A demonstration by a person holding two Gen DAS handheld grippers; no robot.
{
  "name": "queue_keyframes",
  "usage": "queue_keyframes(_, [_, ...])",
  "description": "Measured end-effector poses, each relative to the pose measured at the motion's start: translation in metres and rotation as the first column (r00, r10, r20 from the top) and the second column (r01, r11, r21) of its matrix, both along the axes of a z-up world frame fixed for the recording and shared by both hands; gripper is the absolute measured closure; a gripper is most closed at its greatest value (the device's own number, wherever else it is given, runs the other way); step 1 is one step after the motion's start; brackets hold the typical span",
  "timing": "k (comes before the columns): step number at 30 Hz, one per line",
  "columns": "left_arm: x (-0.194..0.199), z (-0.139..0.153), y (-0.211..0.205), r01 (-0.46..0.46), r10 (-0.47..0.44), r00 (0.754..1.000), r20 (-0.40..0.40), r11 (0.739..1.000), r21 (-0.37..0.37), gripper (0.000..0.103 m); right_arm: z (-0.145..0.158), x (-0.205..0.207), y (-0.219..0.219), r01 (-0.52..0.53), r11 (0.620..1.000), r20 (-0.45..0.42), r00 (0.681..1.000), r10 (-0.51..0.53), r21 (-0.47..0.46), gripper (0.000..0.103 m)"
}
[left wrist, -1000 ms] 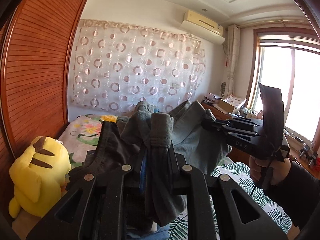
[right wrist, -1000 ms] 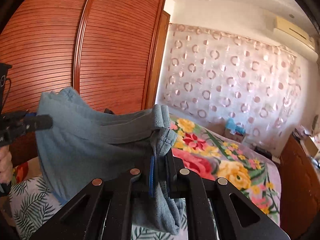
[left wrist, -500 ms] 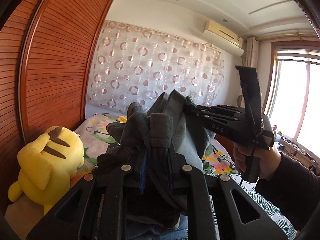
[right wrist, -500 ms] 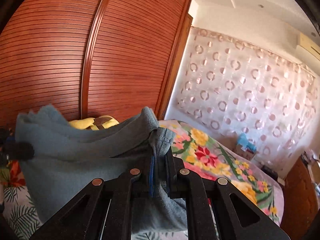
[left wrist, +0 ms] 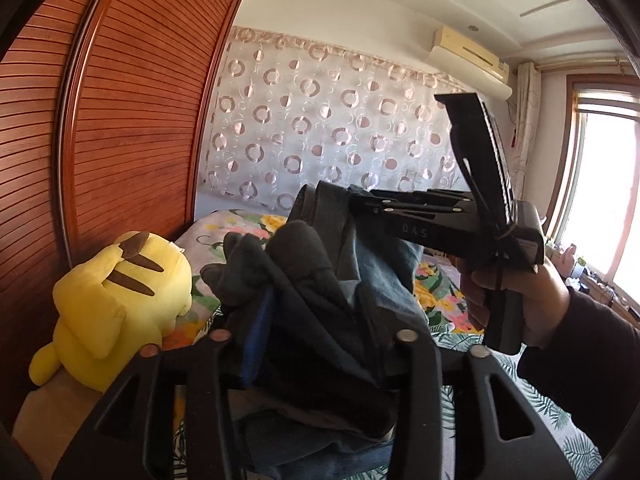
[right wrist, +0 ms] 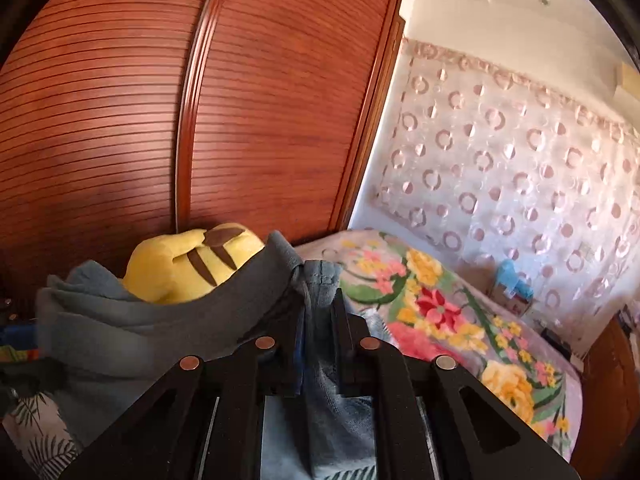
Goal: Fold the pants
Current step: 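Lower the shorts onto the folded clothes stack and open both grippers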
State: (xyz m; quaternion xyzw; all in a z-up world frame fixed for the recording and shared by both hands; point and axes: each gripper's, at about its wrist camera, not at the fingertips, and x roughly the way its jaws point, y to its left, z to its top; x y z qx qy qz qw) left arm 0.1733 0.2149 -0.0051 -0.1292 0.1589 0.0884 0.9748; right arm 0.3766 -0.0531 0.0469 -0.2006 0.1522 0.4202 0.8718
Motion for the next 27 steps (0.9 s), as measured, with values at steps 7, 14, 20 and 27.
queue_keyframes(7, [0.002, -0.01, 0.001, -0.017, 0.017, 0.998, -0.053, 1.0, 0.005, 0.053, 0.007, 0.005, -0.028, 0.022, 0.999, -0.021, 1.0, -0.021, 0.036, 0.059])
queue_keyframes(14, [0.005, -0.014, -0.001, -0.017, 0.019, 0.995, -0.094, 1.0, 0.023, 0.053, -0.01, 0.03, -0.04, 0.106, 0.994, -0.079, 0.991, -0.108, -0.024, 0.059])
queue_keyframes(20, [0.007, -0.01, -0.006, -0.012, 0.017, 0.993, -0.113, 0.999, 0.047, 0.053, -0.009, 0.042, -0.035, 0.146, 0.989, -0.144, 0.979, -0.143, 0.008, 0.059])
queue_keyframes(27, [0.0, -0.002, -0.012, -0.004, 0.014, 0.992, -0.122, 0.997, 0.082, 0.053, 0.005, 0.009, -0.049, 0.134, 0.988, -0.173, 0.978, -0.119, 0.076, 0.059])
